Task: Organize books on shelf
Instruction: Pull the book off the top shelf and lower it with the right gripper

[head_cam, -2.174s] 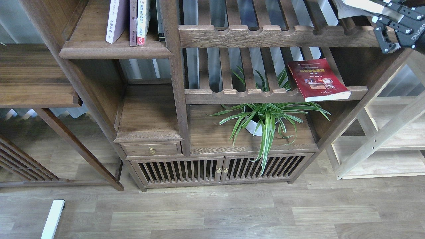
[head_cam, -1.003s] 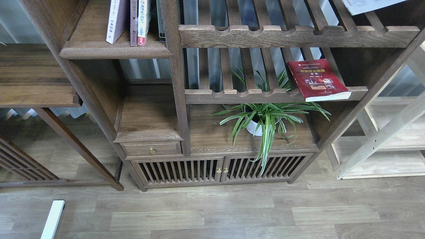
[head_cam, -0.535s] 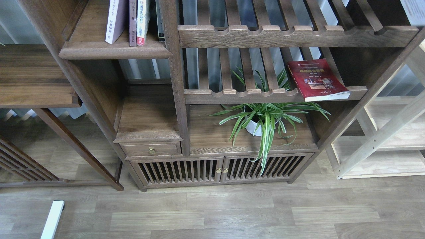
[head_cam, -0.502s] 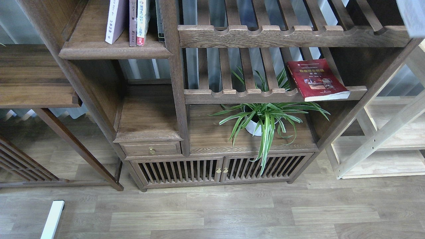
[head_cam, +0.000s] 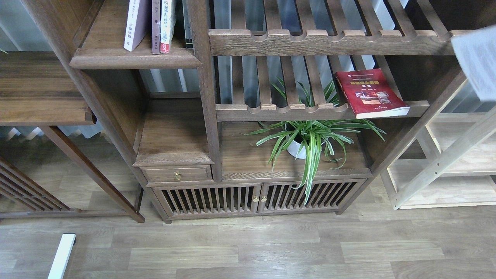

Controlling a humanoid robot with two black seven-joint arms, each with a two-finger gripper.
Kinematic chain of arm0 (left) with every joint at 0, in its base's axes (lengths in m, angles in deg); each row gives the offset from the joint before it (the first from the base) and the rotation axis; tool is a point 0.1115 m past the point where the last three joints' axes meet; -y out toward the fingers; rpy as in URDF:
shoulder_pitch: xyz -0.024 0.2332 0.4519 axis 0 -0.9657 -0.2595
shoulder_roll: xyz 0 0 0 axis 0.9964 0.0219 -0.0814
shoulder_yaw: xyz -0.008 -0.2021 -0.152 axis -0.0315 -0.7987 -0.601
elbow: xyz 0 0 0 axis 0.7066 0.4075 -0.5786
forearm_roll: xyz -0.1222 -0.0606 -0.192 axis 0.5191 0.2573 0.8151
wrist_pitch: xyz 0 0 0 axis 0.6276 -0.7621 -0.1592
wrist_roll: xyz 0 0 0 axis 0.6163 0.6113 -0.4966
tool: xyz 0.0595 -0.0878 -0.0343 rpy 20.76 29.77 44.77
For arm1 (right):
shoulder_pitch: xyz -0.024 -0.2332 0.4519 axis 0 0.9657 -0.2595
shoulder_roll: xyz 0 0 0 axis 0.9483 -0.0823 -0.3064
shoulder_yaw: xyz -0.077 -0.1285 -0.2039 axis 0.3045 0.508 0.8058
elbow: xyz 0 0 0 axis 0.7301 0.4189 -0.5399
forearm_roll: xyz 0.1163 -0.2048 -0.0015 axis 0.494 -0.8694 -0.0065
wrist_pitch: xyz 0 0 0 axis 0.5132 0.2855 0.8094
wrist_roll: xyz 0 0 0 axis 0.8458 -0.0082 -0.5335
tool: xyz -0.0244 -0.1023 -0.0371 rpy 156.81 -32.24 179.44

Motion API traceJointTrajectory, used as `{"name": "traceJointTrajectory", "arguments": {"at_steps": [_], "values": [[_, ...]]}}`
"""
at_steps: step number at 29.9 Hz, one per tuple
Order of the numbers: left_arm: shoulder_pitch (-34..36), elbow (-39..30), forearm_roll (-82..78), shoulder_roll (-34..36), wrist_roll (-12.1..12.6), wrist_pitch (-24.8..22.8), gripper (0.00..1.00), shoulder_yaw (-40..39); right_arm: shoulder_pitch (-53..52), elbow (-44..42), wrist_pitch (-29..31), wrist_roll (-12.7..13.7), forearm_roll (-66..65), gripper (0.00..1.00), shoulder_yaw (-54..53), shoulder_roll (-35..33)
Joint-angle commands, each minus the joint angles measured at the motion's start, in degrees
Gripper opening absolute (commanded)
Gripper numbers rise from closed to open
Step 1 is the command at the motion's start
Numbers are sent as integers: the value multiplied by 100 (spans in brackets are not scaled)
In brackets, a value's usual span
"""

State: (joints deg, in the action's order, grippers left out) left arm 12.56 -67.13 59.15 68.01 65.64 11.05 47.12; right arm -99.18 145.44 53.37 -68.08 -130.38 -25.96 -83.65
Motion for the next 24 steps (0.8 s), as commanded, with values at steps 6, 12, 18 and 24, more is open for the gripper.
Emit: {"name": "traceJointTrajectory", "arguments": {"at_steps": [6,12,18,24], "values": [[80,0,-9,0,-61,0,94,0,9,-167,0,0,-432,8,982,0],[150,0,-9,0,-78,0,94,9,26,-317,0,0,-635,8,1747,577],[212,0,-9,0,-149,0,94,0,324,-370,0,0,-670,8,2398,1394],[256,-9,-9,0,-166,0,94,9,1352,-466,-154,0,-670,8,2346,2352]]}}
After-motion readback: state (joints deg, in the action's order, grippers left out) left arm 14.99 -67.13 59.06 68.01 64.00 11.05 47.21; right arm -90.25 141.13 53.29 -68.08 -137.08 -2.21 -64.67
